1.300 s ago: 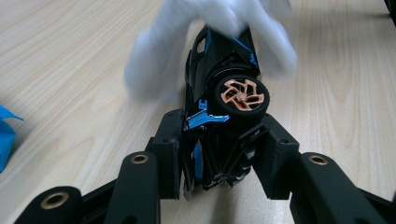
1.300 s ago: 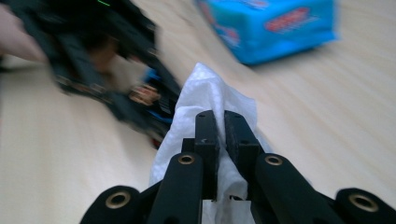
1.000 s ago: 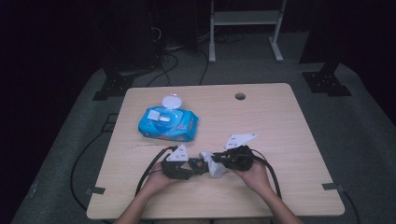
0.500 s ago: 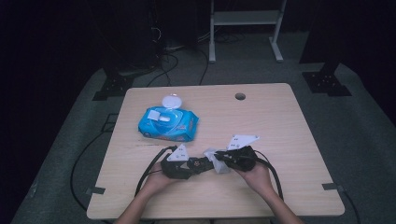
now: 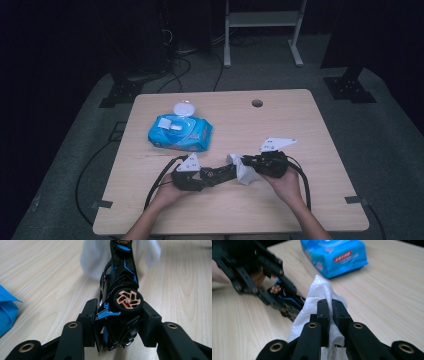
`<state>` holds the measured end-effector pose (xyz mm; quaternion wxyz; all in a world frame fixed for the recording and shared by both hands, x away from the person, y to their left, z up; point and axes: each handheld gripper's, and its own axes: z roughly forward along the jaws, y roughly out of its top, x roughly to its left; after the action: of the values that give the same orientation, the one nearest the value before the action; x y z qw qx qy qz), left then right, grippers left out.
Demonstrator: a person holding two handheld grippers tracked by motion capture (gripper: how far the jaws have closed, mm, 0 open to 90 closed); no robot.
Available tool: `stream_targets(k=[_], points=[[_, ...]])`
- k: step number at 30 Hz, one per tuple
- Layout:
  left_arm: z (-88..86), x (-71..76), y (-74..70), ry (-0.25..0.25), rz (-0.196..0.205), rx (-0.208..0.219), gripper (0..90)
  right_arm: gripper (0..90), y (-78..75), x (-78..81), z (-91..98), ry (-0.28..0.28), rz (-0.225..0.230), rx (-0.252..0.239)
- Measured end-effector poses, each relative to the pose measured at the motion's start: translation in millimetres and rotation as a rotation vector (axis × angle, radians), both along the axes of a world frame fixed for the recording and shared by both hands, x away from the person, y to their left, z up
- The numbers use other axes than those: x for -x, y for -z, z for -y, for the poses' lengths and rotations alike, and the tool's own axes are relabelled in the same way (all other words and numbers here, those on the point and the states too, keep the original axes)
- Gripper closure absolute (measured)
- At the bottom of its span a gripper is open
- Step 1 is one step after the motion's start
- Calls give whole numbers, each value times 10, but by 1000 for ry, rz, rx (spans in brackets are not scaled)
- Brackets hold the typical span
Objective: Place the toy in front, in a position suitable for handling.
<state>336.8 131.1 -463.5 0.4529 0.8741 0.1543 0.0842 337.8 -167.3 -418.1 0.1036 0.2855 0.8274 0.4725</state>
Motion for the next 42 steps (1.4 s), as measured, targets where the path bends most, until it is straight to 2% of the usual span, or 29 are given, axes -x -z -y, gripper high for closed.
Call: stream_targets(k=[2,3,5,6,8,9,10,11,12,14,15,16,20,22,23,26,27,30,31,32,35,36,37,39,42], points=[[-3,5,-2,7,3,-8,563,844,24,0,-36,-6,-3,14],[0,13,-5,11,12,-13,566,843,63,-11,-74,-16,0,50],[1,18,-6,13,12,-14,568,843,68,-12,-62,-14,-3,58],[0,17,-7,14,12,-15,569,845,69,-23,-34,-12,-12,44],[-3,14,-6,15,11,-14,569,846,49,-41,61,33,-9,73],[-4,11,-4,14,7,-9,569,846,32,-50,129,43,-19,39],[-4,11,-4,14,7,-9,568,846,32,-50,129,43,-19,39],[-9,2,-1,10,1,-7,563,846,-7,-37,162,42,-18,-6],[-13,-2,1,4,3,-11,544,845,-21,-29,150,29,-9,-15],[-17,-5,0,-3,0,-8,445,845,-22,-12,90,10,-7,-14],[-24,-9,-3,-13,-5,0,445,845,-22,-12,90,10,-7,-14],[-36,-16,-7,-14,-12,5,421,843,12,-11,28,-8,-16,9],[-50,-21,3,-1,-17,-11,473,843,75,-33,15,-6,-30,31],[-51,-19,11,10,-20,-7,548,844,48,-18,16,-1,-21,39],[-48,-10,12,24,-13,-17,571,844,20,1,10,-9,-13,24],[-45,-6,12,28,-6,-19,575,844,-57,46,-44,-28,12,16],[-47,-9,13,30,-5,-18,577,845,-90,70,-124,-51,31,33],[-45,-5,12,30,0,-22,578,844,-51,57,-204,-65,13,52],[-43,2,7,34,10,-33,579,843,29,39,-297,-81,-28,53],[-43,2,7,34,10,-33,579,841,62,46,-353,-91,-34,52],[-36,7,8,35,18,-37,579,842,43,63,-509,-128,-37,55],[-36,7,8,35,18,-37,579,842,43,63,-509,-128,-37,55],[-28,12,9,36,19,-36,579,842,24,72,-633,-150,-32,63],[-25,15,11,35,17,-34,579,842,14,71,-698,-162,-31,70],[-27,15,8,34,15,-36,579,842,15,74,-908,-207,-33,49]])
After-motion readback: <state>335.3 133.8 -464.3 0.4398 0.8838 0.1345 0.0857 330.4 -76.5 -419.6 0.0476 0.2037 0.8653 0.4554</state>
